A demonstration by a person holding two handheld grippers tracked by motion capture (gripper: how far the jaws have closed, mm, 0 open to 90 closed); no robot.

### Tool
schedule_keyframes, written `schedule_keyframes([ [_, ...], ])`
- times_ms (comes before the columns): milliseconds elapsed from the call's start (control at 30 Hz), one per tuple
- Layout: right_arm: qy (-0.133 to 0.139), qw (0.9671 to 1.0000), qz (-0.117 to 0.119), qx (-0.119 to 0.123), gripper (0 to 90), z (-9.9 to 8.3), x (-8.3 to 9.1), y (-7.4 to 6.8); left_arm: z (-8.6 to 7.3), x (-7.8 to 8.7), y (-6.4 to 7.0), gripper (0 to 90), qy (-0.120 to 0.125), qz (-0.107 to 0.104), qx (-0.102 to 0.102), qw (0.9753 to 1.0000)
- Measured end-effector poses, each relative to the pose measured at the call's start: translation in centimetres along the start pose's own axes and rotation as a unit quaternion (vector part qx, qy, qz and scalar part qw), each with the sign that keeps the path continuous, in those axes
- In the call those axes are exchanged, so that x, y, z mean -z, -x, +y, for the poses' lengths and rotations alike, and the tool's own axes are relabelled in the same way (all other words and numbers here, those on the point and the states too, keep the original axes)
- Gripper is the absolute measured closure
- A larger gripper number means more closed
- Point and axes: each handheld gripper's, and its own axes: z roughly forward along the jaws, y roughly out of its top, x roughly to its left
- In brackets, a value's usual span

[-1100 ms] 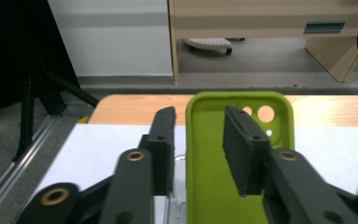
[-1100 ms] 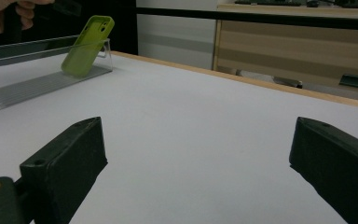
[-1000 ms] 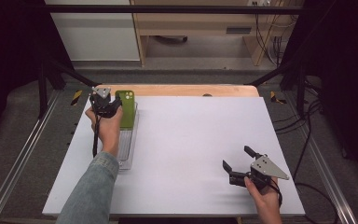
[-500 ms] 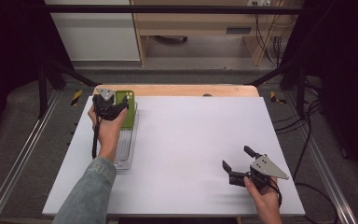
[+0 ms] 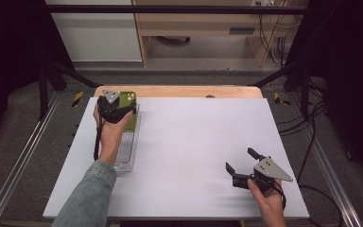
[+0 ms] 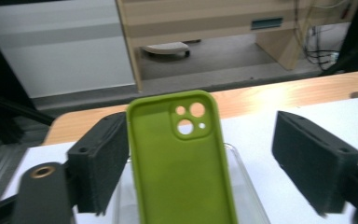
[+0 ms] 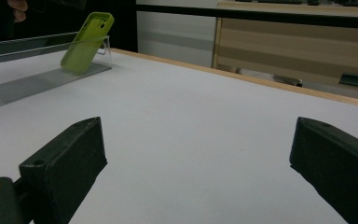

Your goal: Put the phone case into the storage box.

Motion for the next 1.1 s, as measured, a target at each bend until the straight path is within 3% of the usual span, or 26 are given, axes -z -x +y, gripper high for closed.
schedule_keyframes([
  [333, -0.004, 1.0, 0.0, 0.002, 3.6, 0.0, 0.0, 0.0, 0.2, 0.6, 0.7, 8.4, 0.015, -0.029, -0.005, 0.9994],
  [700, -0.005, 1.0, 0.0, 0.004, 3.6, 0.0, -0.1, -0.1, 0.9, 1.7, 2.8, 8.0, 0.046, -0.061, -0.021, 0.9969],
  [767, -0.005, 1.0, 0.0, 0.004, 3.5, 0.0, -0.1, -0.1, 1.0, 1.9, 3.0, 7.9, 0.047, -0.066, -0.025, 0.9964],
  [933, -0.006, 1.0, 0.0, 0.004, 3.5, 0.0, -0.1, -0.1, 1.1, 2.0, 3.9, 7.5, 0.036, -0.094, -0.007, 0.9949],
  [1100, -0.006, 1.0, 0.0, 0.005, 3.5, 0.0, -0.1, -0.1, 1.2, 2.4, 5.3, 7.3, 0.038, -0.114, -0.026, 0.9924],
])
